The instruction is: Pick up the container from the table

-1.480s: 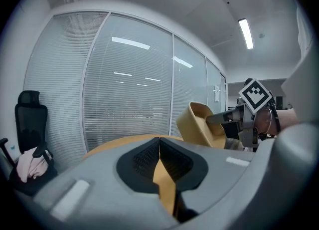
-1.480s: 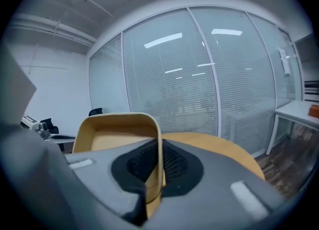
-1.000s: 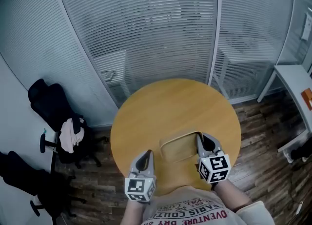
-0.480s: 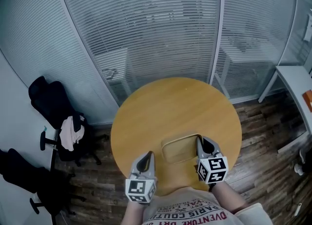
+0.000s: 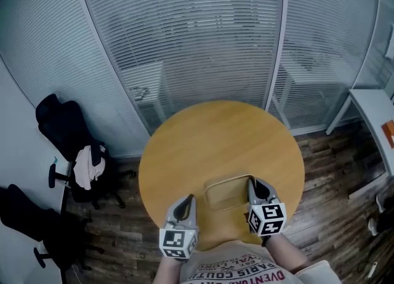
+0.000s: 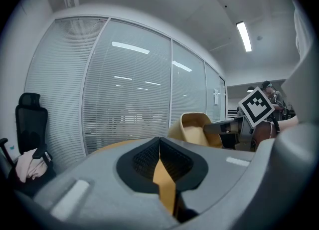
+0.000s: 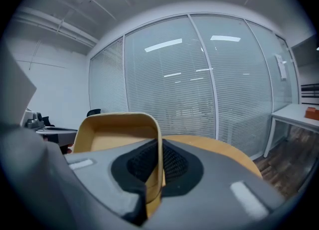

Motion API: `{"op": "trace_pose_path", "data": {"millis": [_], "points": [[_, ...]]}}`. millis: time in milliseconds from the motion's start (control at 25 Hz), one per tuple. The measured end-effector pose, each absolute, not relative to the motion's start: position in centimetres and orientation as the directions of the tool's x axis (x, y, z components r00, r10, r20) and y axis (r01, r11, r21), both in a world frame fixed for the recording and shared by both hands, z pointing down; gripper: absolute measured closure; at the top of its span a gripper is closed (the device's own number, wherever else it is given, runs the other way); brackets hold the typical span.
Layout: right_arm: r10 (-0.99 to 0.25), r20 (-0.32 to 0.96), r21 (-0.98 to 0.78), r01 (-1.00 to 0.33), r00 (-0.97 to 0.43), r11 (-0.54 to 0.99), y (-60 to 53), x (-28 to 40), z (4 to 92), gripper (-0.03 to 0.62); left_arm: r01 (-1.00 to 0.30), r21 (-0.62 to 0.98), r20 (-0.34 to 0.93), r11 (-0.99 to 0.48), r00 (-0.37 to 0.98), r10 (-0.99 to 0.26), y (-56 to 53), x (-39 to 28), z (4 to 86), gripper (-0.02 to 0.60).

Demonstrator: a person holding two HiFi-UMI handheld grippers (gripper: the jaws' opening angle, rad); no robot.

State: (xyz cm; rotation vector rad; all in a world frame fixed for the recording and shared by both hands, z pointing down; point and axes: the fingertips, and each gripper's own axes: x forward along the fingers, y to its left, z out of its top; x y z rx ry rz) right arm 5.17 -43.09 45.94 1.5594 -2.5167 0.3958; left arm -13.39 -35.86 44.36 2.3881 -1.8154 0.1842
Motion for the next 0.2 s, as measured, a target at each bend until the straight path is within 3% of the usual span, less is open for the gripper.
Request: {"op": "trace_pose_path", "data": {"millis": [200], "points": [[-0.852, 0.262, -0.139, -0.891, -0.453, 0.432, -42.88, 4.95, 46.0, 0.588, -0.964, 0.028, 0.168, -0.263, 0.264, -0.95, -35.63, -13.27, 44.2, 0.574]]}}
